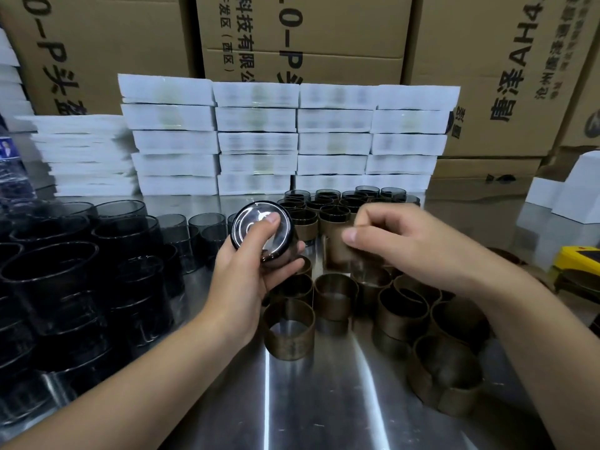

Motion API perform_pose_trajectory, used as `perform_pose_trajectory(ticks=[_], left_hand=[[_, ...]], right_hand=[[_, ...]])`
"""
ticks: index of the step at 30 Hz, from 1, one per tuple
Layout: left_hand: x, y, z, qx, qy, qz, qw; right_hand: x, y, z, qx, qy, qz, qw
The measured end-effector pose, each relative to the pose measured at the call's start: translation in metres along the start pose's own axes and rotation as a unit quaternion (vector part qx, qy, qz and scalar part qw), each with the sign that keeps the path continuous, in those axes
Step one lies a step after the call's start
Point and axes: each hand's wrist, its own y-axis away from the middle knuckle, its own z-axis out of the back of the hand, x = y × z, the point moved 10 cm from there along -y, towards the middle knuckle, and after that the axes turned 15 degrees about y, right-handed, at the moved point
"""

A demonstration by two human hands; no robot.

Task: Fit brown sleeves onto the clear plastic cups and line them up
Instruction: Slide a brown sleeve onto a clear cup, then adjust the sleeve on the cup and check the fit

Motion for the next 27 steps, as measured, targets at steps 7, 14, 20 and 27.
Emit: perform_pose_trajectory(ticks=[7,14,20,27], left_hand=[[0.002,0.004,-0.009,0.047,-0.052,0.004,0.997],[0.009,0.010,-0.014,0.015,-0.043,0.062,0.997],[0.015,0.016,-0.024,0.045,-0.056,0.097,0.993],[0.011,0.016,-0.025,0.075,-0.075,0.064,0.992]], right_hand=[[0.003,0.003,0.015,-0.186,0.006,0.010,0.982],[0.014,0.011,0.017,-0.241,-0.011,0.055,0.969],[0.026,0.015,0.011,-0.256,0.036,0.100,0.961],[0.040,0.017,0.001,-0.239,0.071,0.181,0.951]])
